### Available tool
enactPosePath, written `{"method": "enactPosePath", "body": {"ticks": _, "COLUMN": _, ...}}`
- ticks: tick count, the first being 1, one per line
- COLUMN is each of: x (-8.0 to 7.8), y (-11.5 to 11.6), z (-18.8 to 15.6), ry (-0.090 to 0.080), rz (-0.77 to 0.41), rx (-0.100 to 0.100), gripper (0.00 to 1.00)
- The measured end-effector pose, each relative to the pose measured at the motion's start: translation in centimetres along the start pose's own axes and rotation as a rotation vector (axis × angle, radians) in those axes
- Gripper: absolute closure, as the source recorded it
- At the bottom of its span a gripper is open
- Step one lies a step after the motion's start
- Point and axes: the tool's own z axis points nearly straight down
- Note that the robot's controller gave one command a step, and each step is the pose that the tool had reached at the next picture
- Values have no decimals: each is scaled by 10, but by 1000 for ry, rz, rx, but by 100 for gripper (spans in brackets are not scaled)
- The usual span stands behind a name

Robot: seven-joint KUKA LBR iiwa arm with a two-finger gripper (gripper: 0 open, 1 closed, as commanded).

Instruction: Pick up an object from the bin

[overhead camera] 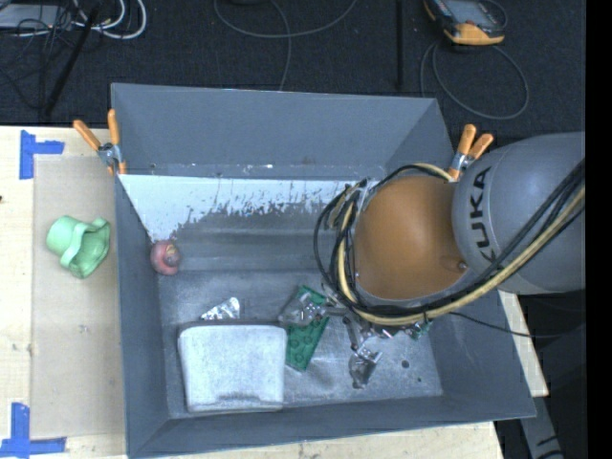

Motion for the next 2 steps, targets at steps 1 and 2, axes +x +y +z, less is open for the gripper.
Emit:
{"method": "enactPosePath", "body": {"ticks": 1, "x": -11, "y": -14, "z": 64, "ry": -2, "rz": 85, "rx": 0, "gripper": 0}}
{"method": "enactPosePath", "body": {"ticks": 2, "x": -13, "y": -15, "z": 58, "ry": -6, "rz": 79, "rx": 5, "gripper": 100}}
